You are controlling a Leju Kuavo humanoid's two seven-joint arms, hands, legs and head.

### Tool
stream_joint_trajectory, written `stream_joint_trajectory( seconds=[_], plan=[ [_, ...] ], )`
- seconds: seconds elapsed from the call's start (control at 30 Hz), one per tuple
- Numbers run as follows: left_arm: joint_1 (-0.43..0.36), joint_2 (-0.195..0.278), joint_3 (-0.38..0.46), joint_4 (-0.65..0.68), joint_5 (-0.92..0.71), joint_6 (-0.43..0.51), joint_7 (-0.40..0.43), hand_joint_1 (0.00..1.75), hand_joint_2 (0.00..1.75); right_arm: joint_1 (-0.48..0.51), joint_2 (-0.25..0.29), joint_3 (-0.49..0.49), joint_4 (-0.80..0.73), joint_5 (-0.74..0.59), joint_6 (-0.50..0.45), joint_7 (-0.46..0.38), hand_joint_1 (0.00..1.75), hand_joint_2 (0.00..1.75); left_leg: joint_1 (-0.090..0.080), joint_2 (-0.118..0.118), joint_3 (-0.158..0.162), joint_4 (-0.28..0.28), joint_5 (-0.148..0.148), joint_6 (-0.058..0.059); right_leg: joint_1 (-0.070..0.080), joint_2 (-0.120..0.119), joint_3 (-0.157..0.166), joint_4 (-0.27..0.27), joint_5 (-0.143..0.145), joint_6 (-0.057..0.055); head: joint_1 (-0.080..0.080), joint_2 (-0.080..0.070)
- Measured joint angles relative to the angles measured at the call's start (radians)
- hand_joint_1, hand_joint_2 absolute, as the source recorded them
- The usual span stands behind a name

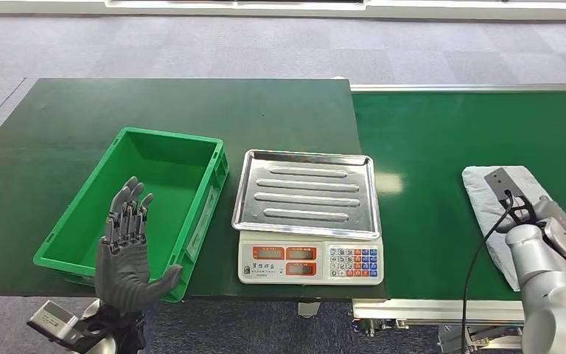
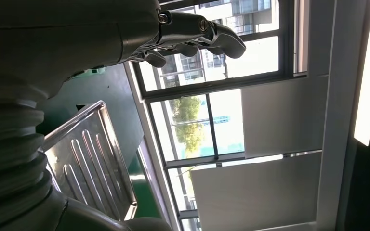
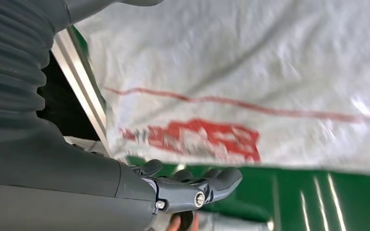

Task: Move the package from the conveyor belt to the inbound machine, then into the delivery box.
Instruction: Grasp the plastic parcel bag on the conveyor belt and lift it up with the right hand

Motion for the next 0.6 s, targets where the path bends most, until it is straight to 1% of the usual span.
stream_joint_trajectory(
  seconds=[0.07,0.13,0.27,0.5,0.6],
  plan=[
    [-0.003,0.0,0.0,0.004,0.0,-0.003,0.0,0.0,1.75,0.002,0.0,-0.009,0.004,0.002,0.064,0.031,0.0,1.75,0.0,0.0,0.0,0.0,0.0,0.0,0.0,0.0,0.0,0.0,0.0,0.0,0.0,0.0],
    [-0.004,0.0,0.0,0.006,0.0,-0.005,0.0,0.0,1.75,0.004,0.0,-0.016,0.009,0.003,0.101,0.049,0.0,1.75,0.0,0.0,0.0,0.0,0.0,0.0,0.0,0.0,0.0,0.0,0.0,0.0,0.0,0.0],
    [-0.009,0.0,0.0,0.011,-0.001,-0.008,0.0,0.0,1.75,0.005,0.0,-0.026,0.015,0.003,0.13,0.062,0.0,1.75,0.0,0.0,0.0,0.0,0.0,0.0,0.0,0.0,0.0,0.0,0.0,0.0,0.0,0.0],
    [-0.015,-0.002,0.0,0.021,-0.016,-0.013,-0.006,0.0,1.75,0.014,0.0,-0.034,0.024,0.034,0.238,0.1,0.0,1.75,0.0,0.0,0.0,0.0,0.0,0.0,0.0,0.0,0.0,0.0,0.0,0.0,0.0,0.0],
    [-0.016,-0.006,0.0,0.024,-0.018,-0.013,-0.006,0.0,1.75,0.016,0.0,-0.034,0.026,0.072,0.275,0.138,0.0,1.75,0.0,0.0,0.0,0.0,0.0,0.0,0.0,0.0,0.0,0.0,0.0,0.0,0.0,0.0]
  ],
)
